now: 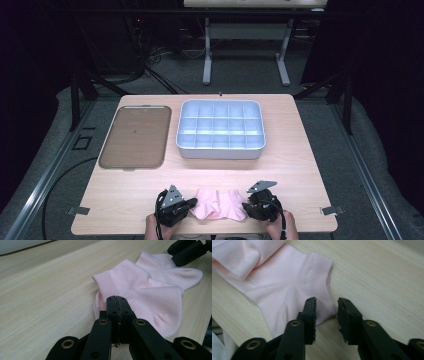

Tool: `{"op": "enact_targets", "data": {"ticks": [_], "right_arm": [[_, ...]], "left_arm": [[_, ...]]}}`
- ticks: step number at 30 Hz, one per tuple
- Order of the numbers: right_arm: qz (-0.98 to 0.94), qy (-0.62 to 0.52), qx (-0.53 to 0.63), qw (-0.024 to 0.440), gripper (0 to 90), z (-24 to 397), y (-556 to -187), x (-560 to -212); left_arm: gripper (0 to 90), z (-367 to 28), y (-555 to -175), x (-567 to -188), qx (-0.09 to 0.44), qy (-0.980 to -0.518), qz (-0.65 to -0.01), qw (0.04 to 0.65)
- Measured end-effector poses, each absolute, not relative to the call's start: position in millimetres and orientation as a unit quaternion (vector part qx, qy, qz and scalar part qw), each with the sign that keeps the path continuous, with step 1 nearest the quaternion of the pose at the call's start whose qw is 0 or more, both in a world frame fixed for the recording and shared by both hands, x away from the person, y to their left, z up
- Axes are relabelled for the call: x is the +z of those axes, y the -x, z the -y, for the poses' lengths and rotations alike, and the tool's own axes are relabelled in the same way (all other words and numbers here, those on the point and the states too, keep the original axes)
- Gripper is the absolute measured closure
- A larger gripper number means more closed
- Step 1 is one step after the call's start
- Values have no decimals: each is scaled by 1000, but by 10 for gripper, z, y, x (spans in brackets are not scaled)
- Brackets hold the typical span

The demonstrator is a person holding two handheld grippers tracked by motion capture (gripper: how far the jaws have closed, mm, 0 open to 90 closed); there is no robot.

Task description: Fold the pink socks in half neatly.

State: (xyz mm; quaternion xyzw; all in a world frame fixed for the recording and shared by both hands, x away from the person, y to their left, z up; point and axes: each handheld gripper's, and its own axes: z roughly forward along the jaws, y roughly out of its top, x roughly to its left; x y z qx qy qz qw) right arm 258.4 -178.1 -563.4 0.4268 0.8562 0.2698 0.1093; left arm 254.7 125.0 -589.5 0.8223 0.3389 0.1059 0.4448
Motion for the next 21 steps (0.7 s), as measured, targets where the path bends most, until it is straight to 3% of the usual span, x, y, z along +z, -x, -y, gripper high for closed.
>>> {"op": "enact_targets", "data": {"ticks": [2,5,12,21], "right_arm": [[-851,-431,284,99,797,1784,-2588,-5647],[-844,-440,297,81,827,1825,-2612,-5658],[-825,-456,331,50,834,1906,-2648,-5637],[-826,-435,352,66,833,1846,-2634,-5427]], "left_arm": [[894,-1250,-2546,-5895,108,-823,-338,444],[894,-1248,-2542,-5897,114,-822,-337,444],[894,-1257,-2550,-5897,109,-823,-336,445],[894,-1255,-2546,-5900,111,-822,-337,446]]}}
